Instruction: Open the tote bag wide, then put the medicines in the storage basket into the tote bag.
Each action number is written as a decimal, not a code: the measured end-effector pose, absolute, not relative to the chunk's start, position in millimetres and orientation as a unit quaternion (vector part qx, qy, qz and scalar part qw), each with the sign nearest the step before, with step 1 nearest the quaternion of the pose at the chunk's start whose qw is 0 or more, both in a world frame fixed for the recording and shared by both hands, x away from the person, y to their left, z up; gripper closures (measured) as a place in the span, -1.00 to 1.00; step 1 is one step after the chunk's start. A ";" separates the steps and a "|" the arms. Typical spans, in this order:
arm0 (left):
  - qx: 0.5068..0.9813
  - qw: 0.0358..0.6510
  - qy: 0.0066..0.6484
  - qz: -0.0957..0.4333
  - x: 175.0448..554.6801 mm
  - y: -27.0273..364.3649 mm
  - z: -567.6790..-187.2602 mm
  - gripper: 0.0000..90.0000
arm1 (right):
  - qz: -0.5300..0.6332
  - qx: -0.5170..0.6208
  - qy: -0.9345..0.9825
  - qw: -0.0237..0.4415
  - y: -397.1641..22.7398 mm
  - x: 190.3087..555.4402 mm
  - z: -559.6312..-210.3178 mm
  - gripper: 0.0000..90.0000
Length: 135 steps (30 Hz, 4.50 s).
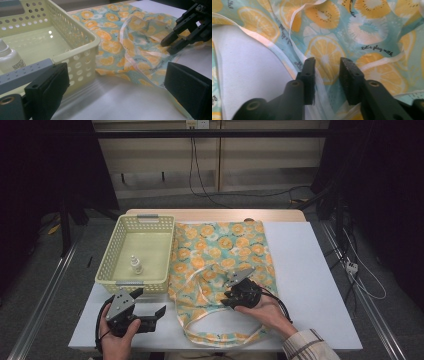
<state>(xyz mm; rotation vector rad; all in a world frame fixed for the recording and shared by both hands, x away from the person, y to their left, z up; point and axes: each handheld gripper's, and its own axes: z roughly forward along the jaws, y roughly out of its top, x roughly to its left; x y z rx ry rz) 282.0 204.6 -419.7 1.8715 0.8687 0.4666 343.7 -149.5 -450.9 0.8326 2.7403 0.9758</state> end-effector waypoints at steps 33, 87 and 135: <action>0.773 0.488 0.356 0.193 282.6 204.8 -419.7 -0.88 | 0.354 0.295 0.886 0.062 -157.9 348.3 -443.2 1.00; 0.761 0.490 0.376 0.201 283.2 219.4 -418.1 -0.88 | 0.513 0.297 0.796 0.123 -175.0 384.0 -355.8 1.00; 0.806 0.373 0.430 0.162 403.5 253.0 -379.6 -0.66 | 0.503 0.296 0.804 0.109 -173.7 385.3 -362.6 1.00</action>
